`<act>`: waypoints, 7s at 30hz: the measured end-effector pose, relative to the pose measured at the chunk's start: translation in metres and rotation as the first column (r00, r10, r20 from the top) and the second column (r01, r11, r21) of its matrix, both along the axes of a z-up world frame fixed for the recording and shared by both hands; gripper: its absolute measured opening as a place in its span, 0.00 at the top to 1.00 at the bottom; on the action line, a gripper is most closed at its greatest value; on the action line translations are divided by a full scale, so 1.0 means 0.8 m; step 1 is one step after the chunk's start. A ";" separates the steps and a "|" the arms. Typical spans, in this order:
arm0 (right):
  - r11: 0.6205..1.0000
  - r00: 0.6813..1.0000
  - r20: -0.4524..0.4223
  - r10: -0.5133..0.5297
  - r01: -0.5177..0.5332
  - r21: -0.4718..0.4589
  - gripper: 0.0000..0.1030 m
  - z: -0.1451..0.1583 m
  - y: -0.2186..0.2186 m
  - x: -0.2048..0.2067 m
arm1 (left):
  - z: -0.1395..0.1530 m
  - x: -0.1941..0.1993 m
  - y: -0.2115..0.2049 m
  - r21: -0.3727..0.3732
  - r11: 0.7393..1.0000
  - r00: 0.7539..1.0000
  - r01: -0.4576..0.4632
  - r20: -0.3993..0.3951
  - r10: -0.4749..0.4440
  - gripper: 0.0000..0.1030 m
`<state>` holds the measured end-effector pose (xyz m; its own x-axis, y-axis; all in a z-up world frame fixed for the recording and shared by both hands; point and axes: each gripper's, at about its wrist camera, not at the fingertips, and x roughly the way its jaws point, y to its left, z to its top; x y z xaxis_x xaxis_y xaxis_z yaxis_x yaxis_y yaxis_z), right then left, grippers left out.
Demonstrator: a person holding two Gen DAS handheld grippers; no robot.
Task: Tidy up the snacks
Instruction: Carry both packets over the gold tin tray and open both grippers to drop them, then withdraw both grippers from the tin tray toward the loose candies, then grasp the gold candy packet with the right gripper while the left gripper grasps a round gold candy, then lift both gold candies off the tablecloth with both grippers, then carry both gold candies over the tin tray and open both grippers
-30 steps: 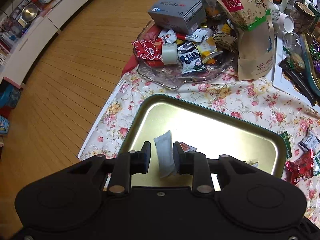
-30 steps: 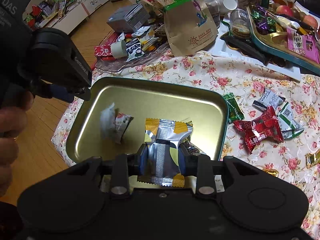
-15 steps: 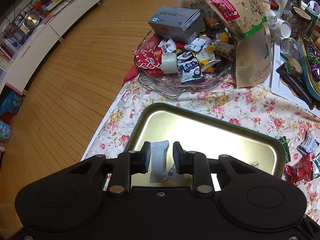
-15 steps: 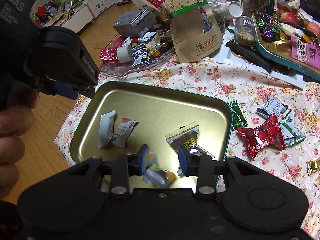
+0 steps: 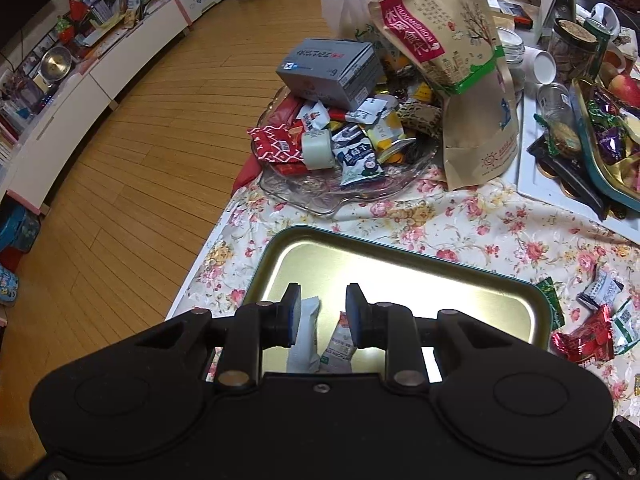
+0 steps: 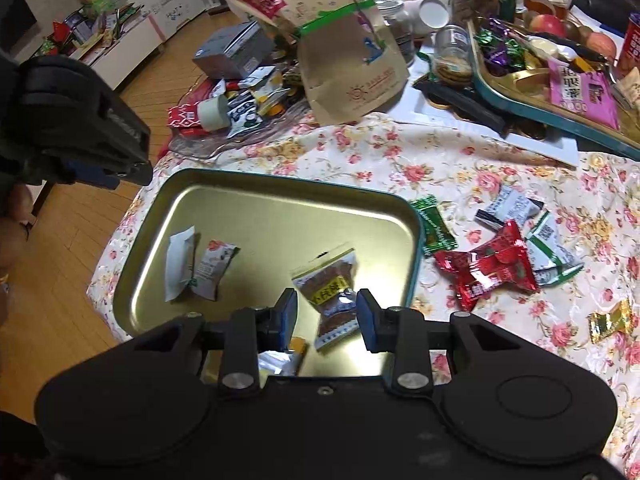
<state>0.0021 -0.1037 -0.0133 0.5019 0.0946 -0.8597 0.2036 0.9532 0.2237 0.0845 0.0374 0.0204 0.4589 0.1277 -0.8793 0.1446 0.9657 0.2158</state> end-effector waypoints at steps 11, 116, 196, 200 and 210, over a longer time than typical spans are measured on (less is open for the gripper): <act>0.997 0.997 -0.030 -0.078 0.077 -0.013 0.65 -0.008 -0.046 -0.016 | 0.001 -0.015 -0.041 -0.007 0.997 0.997 0.075 -0.012 -0.075 0.66; 0.766 0.771 -0.108 -0.628 0.637 0.087 0.80 -0.002 -0.300 -0.146 | -0.137 -0.133 -0.245 -0.194 0.927 0.852 0.322 -0.368 -0.373 0.59; 0.996 1.000 0.005 0.029 -0.030 0.088 0.81 0.013 0.040 0.013 | -0.018 0.040 0.060 -0.063 0.907 0.905 -0.415 -0.128 0.406 0.52; 0.994 1.000 0.007 0.026 -0.027 0.104 0.80 0.013 0.038 0.014 | -0.018 0.040 0.068 -0.064 0.894 0.891 -0.444 -0.137 0.432 0.52; 0.989 0.999 0.020 0.043 -0.045 0.142 0.76 0.018 0.039 0.015 | -0.024 0.041 0.090 -0.076 0.853 0.848 -0.517 -0.180 0.498 0.52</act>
